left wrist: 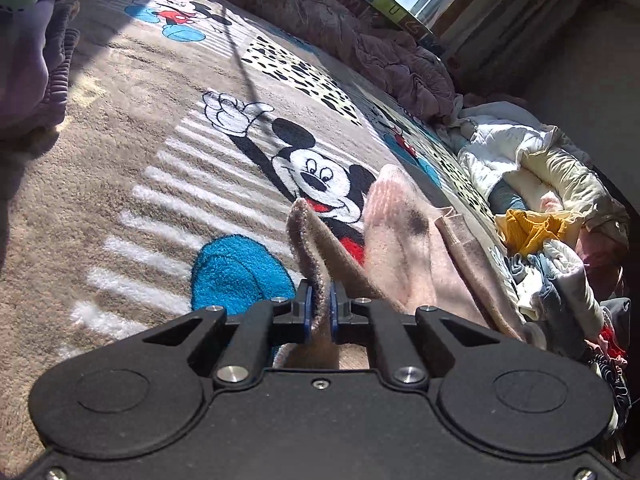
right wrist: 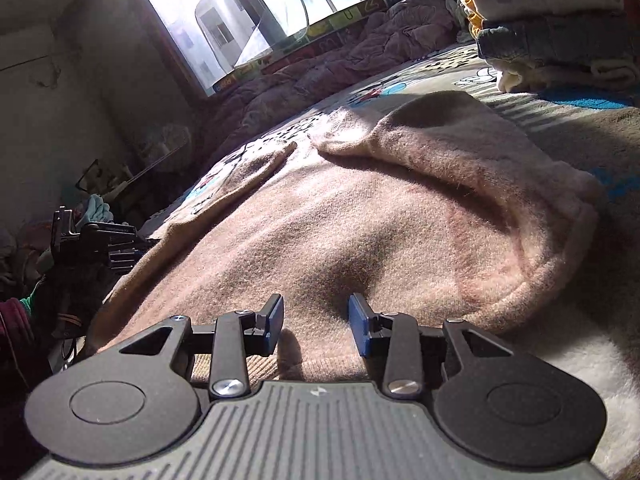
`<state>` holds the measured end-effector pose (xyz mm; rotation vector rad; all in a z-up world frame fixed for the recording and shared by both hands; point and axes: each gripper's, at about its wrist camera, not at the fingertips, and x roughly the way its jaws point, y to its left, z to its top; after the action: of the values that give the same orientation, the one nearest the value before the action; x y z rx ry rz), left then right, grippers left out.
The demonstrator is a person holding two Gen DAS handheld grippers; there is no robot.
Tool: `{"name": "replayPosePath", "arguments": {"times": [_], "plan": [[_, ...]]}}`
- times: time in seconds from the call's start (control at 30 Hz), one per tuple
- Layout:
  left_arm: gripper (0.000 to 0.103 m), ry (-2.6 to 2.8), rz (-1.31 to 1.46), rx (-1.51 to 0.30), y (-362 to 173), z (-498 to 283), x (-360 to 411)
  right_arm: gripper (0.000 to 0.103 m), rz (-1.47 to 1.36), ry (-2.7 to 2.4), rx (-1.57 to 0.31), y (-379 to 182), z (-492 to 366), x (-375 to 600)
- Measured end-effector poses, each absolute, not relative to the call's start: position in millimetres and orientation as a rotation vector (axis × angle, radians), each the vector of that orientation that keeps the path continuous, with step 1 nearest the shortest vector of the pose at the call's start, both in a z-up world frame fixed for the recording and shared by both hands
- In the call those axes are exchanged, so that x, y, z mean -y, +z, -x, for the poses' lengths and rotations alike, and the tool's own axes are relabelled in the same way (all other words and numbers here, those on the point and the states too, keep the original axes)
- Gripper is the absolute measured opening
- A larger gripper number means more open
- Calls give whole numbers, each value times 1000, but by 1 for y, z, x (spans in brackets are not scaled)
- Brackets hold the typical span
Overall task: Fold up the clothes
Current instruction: 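Grasp the sweater sleeve with the left gripper and lift it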
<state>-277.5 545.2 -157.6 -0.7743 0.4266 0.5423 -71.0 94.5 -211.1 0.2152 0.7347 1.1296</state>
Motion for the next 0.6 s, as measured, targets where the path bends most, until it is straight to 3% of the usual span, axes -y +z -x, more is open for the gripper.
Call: {"name": "replayPosePath", "arguments": {"times": [0.37, 0.6], "plan": [[5, 750, 659, -250, -90, 347, -511, 37, -205, 1122, -721, -210, 74, -92], [5, 875, 747, -296, -130, 381, -518, 37, -196, 1121, -716, -209, 75, -91]]}}
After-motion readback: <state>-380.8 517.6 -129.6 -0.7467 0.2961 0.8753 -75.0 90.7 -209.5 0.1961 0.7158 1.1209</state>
